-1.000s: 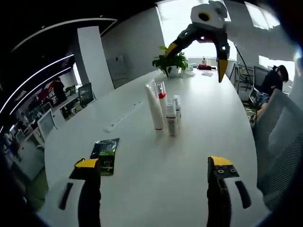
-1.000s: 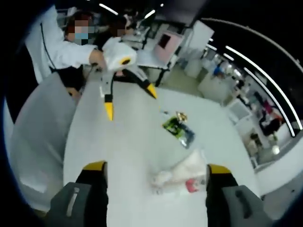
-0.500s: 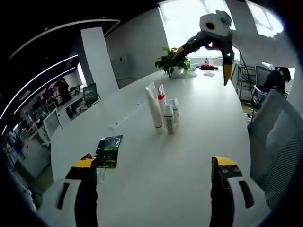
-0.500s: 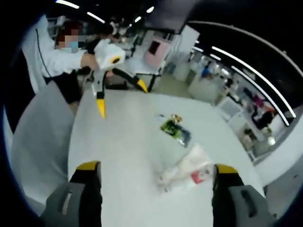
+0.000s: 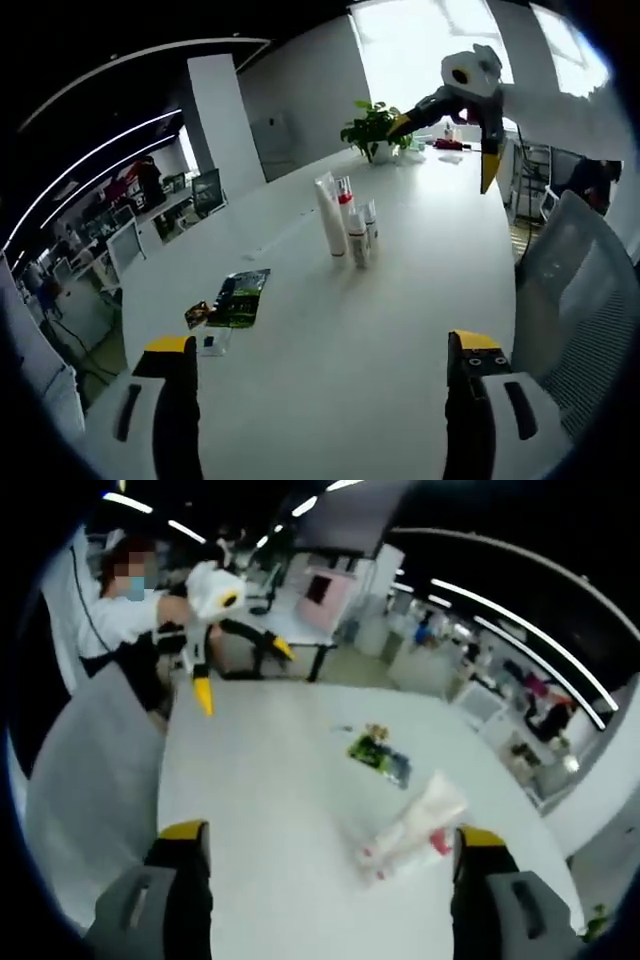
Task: Arrange the skincare products in the storage area until every visible bottle or jar stands upright without overlapping.
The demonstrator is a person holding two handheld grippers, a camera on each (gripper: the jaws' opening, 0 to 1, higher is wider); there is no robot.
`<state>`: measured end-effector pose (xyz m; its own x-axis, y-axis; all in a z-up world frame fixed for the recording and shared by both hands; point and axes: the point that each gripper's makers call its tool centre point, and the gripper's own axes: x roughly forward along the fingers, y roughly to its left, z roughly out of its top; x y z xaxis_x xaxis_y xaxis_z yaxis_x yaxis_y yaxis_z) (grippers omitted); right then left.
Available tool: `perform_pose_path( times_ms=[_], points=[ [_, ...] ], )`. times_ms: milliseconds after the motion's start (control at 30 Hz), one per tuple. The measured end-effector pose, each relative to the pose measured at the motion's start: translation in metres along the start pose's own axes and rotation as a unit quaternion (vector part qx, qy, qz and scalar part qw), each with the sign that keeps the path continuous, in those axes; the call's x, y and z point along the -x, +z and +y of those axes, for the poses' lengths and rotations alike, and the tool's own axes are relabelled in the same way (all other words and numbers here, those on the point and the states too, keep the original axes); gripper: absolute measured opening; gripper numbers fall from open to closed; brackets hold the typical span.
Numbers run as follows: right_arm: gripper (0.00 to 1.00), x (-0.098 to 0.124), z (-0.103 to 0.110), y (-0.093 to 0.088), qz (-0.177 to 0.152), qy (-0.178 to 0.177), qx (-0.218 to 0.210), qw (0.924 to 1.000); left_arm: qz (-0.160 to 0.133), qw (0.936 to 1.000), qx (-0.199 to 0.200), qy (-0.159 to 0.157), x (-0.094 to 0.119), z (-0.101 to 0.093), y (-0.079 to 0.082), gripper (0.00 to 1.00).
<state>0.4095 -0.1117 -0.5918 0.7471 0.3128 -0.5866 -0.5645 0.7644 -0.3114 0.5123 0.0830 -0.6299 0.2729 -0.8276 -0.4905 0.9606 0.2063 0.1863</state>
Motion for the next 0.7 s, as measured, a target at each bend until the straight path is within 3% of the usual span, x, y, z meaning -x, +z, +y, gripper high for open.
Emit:
perform_pose_path(
  times_ms=[167,300,700],
  points=[
    [0.99,-0.001,0.013,-0.008,0.002,-0.004,-0.015,0.9999,-0.017,0.9992,0.033,0.014,0.016,-0.002,-0.011,0.99],
    [0.99,-0.004,0.017,-0.017,0.005,-0.013,-0.036,0.9993,-0.013,0.9987,0.047,0.013,0.025,-0.006,-0.027,0.99],
    [0.99,-0.01,0.033,-0.01,0.001,-0.054,-0.079,0.9954,-0.018,0.9975,0.065,0.018,0.044,0.004,-0.045,0.99]
  ],
)
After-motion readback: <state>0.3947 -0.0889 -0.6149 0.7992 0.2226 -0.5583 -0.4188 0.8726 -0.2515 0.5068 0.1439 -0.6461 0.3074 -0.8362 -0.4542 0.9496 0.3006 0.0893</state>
